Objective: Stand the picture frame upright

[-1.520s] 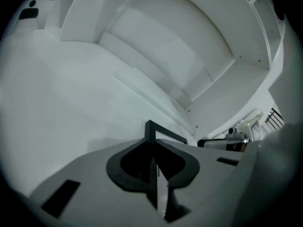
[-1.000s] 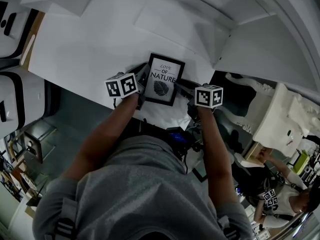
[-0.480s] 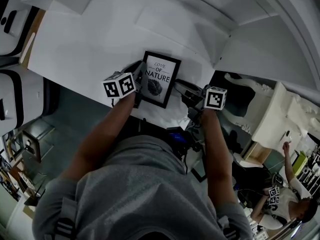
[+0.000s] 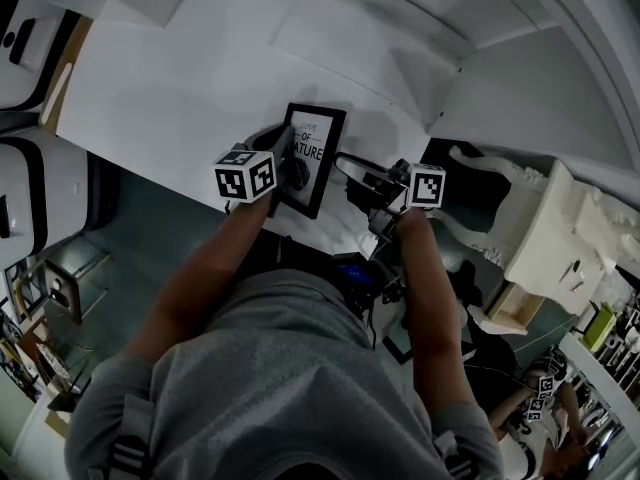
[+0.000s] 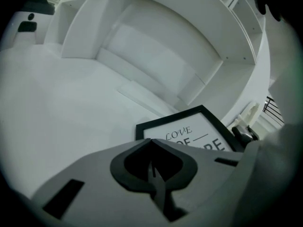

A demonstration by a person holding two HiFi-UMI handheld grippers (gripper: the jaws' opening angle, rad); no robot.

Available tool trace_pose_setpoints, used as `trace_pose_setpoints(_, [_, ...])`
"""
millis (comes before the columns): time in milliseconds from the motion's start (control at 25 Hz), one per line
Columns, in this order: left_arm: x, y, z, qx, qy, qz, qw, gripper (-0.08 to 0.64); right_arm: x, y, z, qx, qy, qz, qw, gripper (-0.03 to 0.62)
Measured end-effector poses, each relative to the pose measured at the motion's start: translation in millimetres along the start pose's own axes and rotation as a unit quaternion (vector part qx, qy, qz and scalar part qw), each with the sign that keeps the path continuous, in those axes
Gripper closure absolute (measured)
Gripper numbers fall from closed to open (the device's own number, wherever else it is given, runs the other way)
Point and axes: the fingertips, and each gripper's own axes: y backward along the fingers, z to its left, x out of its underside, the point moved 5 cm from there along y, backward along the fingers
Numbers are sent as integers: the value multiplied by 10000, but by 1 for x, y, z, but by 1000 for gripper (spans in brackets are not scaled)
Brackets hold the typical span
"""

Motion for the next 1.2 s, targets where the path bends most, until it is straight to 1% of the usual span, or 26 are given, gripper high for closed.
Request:
trace_pose_setpoints(160, [1, 0, 1, 6, -45, 14, 10000, 552, 0, 0, -4, -147, -294, -48, 9994, 522])
trace_pose_setpoints(320, [1, 0, -1, -68, -165, -4, 9998, 552, 0, 6, -6, -53, -380, -33, 9993, 517])
trace_pose_setpoints(440, [1, 0, -2, -131, -294, -18, 9995, 552, -1, 6, -6, -293, -613, -148, 9976, 495])
trace_pose_setpoints(560, [1, -1, 0, -80, -240, -18, 9997, 552, 0, 4, -10, -545, -884, -313, 9941, 493])
trace_pose_setpoints(680, [1, 0, 0, -78, -223, -40, 9997, 554, 1, 6, -16, -623, -1017, -331, 9923, 495])
trace_pose_setpoints(760, [1, -1, 0, -109, -294, -38, 9995, 552, 7, 5, -22, -510, -1046, -130, 9931, 494])
trace_pose_setpoints(800, [1, -1, -1, -118, -351, -28, 9993, 552, 13, 2, -27, -404, -1066, 71, 9935, 457])
trace_pose_setpoints(840, [2, -2, -2, -121, -410, -15, 9991, 552, 21, -2, -32, -314, -1092, 251, 9932, 448])
trace_pose_setpoints(880, [2, -3, -4, -121, -456, -5, 9989, 552, 26, -5, -34, -290, -1113, 324, 9928, 428])
trace_pose_setpoints(920, [3, -3, -6, -116, -475, -5, 9988, 552, 28, -7, -33, -329, -1103, 294, 9929, 428])
trace_pose_setpoints(1000, [3, -4, -7, -111, -442, -46, 9990, 552, 25, -10, -28, -365, -917, 209, 9949, 428])
trace_pose_setpoints(1080, [2, -2, -6, -123, -383, -99, 9991, 552, 23, -15, -25, -249, -700, 276, 9969, 424])
trace_pose_setpoints(1200, [3, -1, -6, -110, -349, -121, 9993, 552, 22, -15, -22, -41, -525, 396, 9978, 423])
